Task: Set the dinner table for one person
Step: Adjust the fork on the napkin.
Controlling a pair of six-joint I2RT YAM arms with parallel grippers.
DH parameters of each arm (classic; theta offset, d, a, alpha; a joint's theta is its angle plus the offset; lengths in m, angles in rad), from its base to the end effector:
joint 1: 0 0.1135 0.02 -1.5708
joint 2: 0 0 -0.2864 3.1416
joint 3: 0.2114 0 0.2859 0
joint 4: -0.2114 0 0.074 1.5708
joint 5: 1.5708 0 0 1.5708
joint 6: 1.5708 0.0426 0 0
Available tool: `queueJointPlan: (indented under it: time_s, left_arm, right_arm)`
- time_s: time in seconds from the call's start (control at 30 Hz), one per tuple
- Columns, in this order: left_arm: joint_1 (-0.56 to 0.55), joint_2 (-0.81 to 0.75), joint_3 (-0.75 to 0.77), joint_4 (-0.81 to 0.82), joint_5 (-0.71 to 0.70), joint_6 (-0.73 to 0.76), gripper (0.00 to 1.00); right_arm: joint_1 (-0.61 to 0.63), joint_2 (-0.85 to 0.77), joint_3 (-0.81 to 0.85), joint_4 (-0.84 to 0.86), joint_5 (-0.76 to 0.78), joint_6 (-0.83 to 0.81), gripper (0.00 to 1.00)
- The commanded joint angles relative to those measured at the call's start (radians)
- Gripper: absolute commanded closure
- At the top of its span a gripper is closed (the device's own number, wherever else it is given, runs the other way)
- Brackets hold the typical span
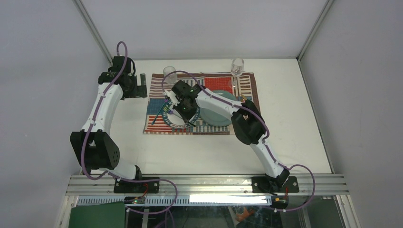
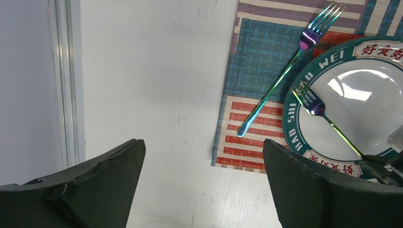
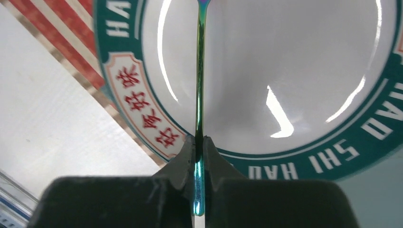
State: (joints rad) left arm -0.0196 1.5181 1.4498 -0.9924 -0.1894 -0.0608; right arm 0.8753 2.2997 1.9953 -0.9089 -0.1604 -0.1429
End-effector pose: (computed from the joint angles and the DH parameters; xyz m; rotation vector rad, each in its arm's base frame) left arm 0.3445 0.0013 0.3392 -0.1187 2.6146 0.2209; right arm 0.3383 0.4159 0.1919 -1.4194 2.4583 0.3966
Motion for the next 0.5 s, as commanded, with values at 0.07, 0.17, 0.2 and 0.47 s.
queueJointPlan:
  time_s: [0.07,0.17,0.2,0.47]
  left_arm:
    - [-0.004,0.006,-0.009,0.043,0.025,-0.013,0.01]
    - [-0.004,0.011,-0.013,0.044,0.024,-0.016,0.01]
    - [-0.003,0.012,-0.015,0.044,0.025,-0.015,0.01]
    - [-0.003,0.001,-0.028,0.045,0.029,-0.007,0.01]
  right_arm:
    - [0.066,-0.066,0.004,0.175,0.090,0.304,1.00]
    - [0.071,-0.065,-0.008,0.249,0.170,0.402,1.00]
    - [0.070,-0.063,-0.012,0.275,0.185,0.417,1.00]
    - [0.055,-0.056,-0.021,0.352,0.308,0.612,1.00]
